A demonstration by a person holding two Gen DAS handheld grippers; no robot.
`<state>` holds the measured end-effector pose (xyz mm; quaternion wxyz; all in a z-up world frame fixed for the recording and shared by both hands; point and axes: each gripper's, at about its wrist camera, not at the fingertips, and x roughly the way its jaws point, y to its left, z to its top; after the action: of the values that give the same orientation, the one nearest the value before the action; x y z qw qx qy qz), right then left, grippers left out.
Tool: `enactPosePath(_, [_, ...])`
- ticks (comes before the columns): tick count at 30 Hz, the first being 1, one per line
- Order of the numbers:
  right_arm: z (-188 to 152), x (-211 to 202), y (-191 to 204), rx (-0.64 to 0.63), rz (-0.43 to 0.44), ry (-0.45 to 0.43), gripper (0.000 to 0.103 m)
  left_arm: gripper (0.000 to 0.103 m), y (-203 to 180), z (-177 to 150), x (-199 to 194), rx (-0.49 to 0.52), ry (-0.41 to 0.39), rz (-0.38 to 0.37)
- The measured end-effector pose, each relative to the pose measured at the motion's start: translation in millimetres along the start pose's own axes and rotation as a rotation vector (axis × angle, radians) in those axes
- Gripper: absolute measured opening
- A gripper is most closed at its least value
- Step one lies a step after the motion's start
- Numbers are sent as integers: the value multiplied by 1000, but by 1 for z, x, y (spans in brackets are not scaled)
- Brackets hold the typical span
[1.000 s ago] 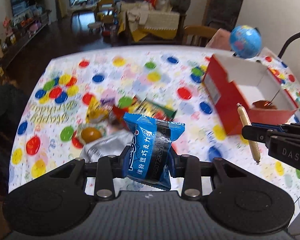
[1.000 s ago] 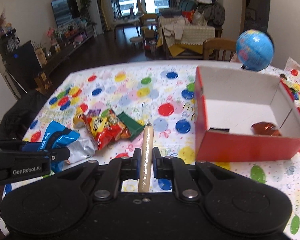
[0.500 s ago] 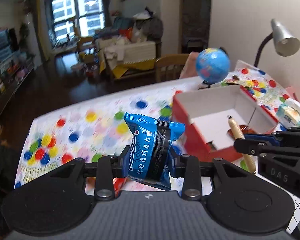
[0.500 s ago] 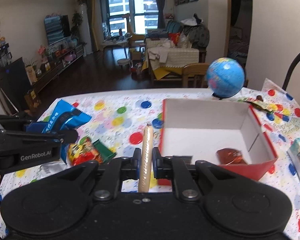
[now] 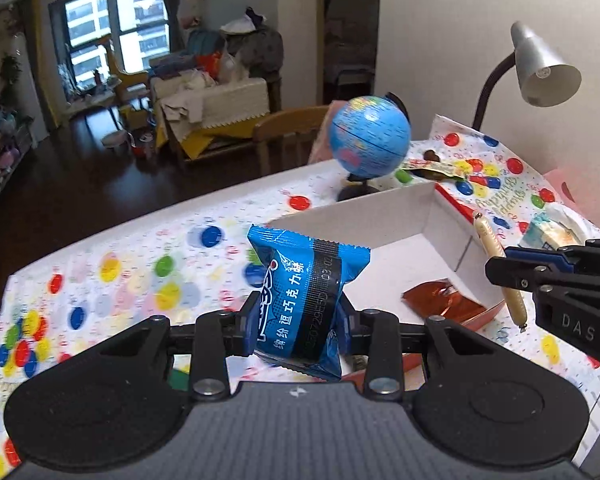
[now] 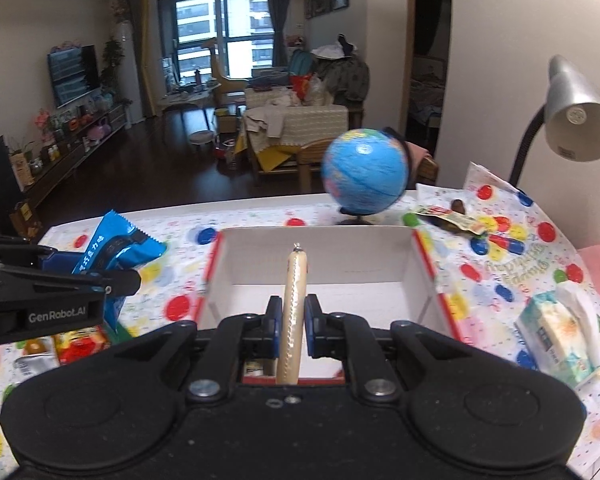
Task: Organize snacks
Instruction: 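Carry the blue snack with the left tool while the right tool carries the sausage over the box, then open the left tool and the right tool to drop both items into the box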
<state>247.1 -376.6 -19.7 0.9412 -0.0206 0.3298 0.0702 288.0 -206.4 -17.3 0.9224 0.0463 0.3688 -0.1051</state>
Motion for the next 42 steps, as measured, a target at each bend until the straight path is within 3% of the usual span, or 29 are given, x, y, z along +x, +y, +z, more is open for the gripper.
enactPosePath(16, [-4, 73, -76, 51, -45, 125, 10, 36, -47, 20, 105, 30, 149, -4])
enactPosePath(24, [-17, 113, -87, 32, -30, 219, 10, 36, -64, 16, 148, 77, 226, -6])
enactPosePath(33, [-27, 128, -91, 40, -17, 277, 10, 37, -84, 8, 178, 131, 312, -22])
enactPosePath(38, [-29, 133, -96, 63, -15, 287, 18, 38, -87, 7, 182, 127, 335, -26])
enactPosePath(40, [-29, 132, -95, 62, -14, 286, 18, 42, -86, 7, 182, 124, 334, -33])
enactPosePath(42, [-29, 132, -96, 62, -15, 286, 19, 58, -86, 8, 179, 116, 325, -38])
